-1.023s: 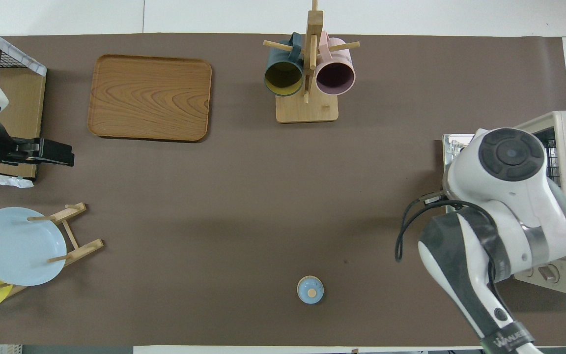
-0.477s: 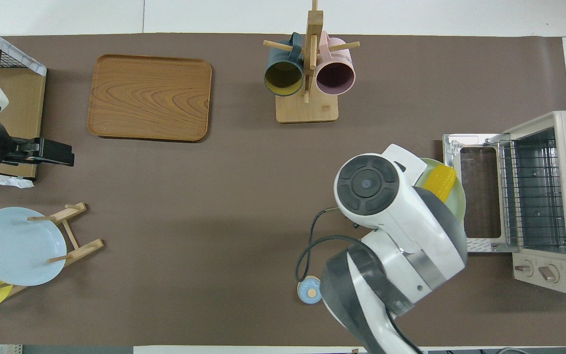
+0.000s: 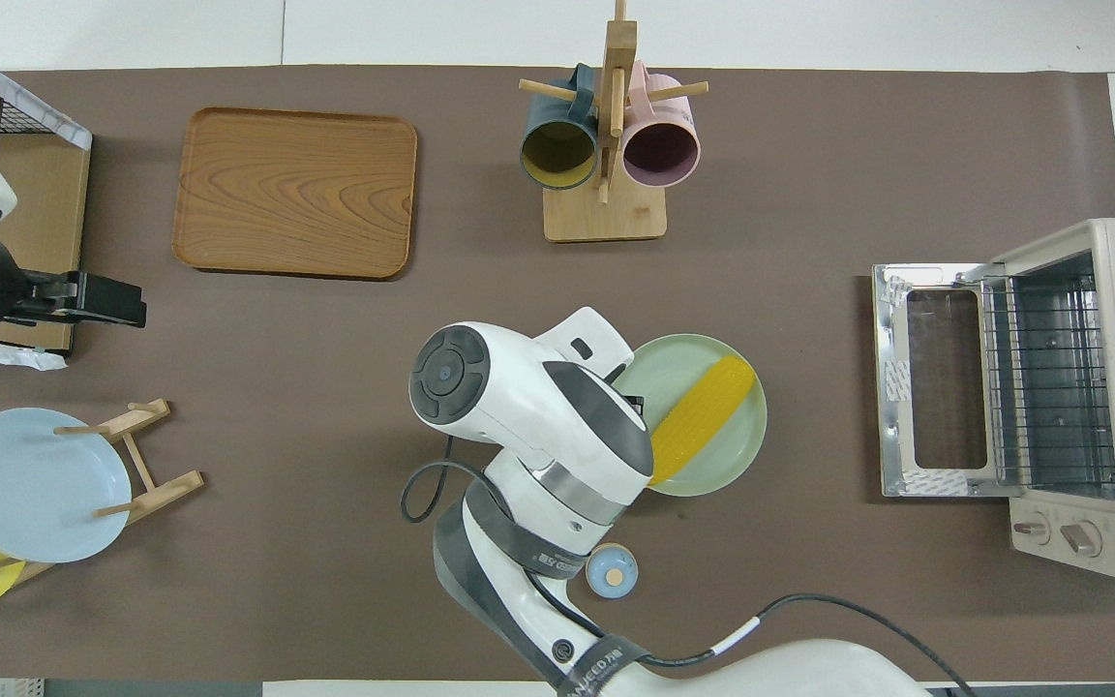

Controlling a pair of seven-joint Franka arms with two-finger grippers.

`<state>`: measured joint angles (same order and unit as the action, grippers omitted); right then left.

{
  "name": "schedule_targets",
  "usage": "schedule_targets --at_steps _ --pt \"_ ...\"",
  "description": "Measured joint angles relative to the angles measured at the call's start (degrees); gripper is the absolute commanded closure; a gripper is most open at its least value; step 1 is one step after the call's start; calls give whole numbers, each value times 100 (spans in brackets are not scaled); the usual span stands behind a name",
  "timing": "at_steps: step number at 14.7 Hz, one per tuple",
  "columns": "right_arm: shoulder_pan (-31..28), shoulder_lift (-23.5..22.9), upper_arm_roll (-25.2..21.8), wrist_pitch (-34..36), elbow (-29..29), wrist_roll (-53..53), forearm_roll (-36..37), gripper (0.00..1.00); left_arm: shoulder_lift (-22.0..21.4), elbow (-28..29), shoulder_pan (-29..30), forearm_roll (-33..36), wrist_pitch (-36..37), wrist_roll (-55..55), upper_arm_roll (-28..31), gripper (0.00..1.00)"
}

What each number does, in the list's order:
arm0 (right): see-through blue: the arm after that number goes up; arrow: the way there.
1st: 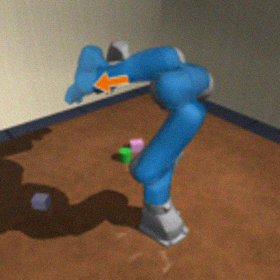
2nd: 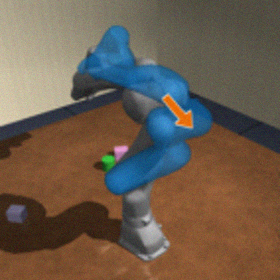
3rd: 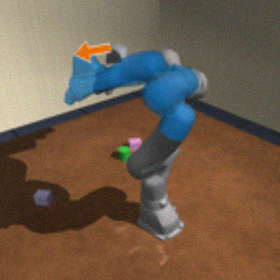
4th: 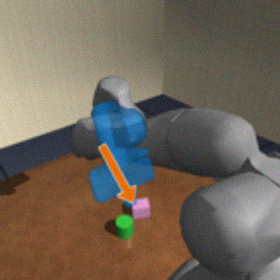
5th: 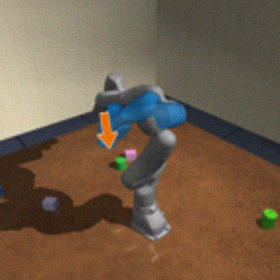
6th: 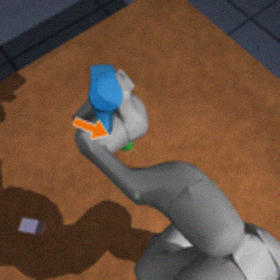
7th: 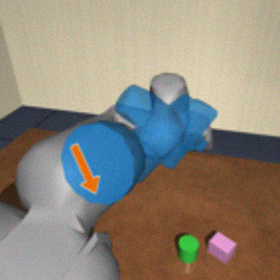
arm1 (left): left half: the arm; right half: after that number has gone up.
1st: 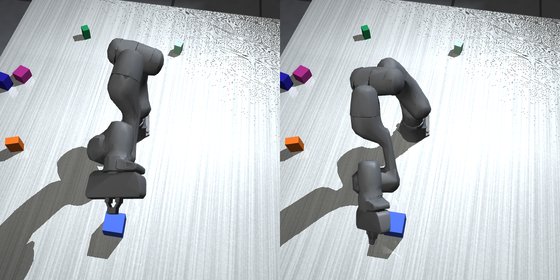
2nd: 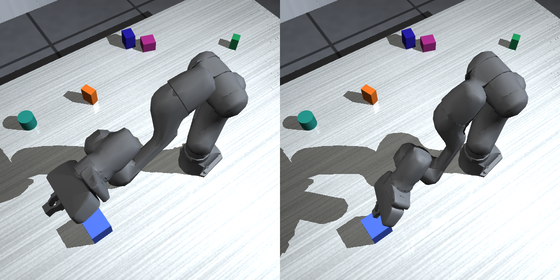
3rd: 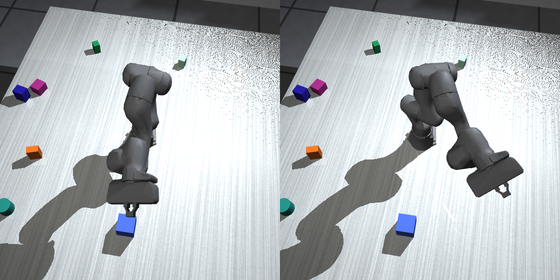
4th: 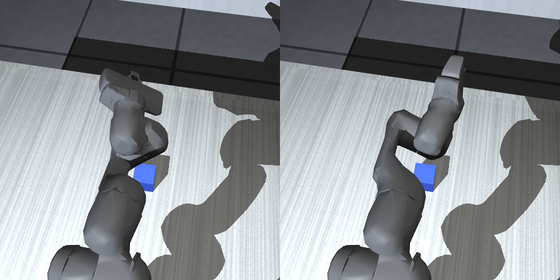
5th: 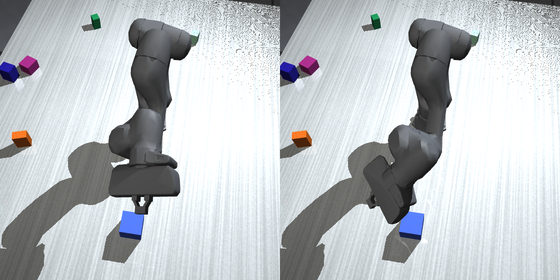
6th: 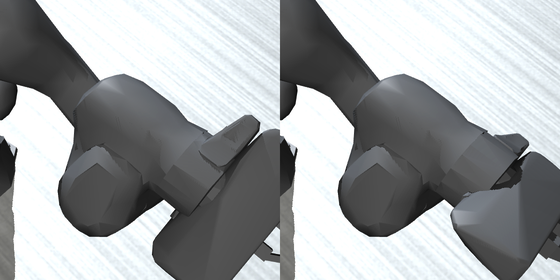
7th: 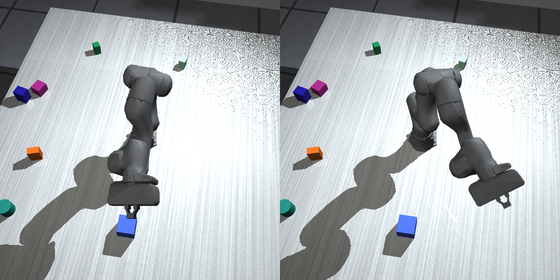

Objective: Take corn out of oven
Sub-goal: 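Slide the green plate with corn out onto the table with the right gripper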

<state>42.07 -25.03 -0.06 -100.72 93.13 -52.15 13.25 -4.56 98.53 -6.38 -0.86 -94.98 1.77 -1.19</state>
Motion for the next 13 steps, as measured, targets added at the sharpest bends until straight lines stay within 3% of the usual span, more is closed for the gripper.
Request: schedule_targets --at_steps 5,13 --pt "-49 -559 -21 -446 -275 -15 -177 100 0 0 0 0 0 0 0 0" --pt "126 -627 180 -1201 -257 -560 -561 100 -5 -2 -3 0 34 0 -14 0"
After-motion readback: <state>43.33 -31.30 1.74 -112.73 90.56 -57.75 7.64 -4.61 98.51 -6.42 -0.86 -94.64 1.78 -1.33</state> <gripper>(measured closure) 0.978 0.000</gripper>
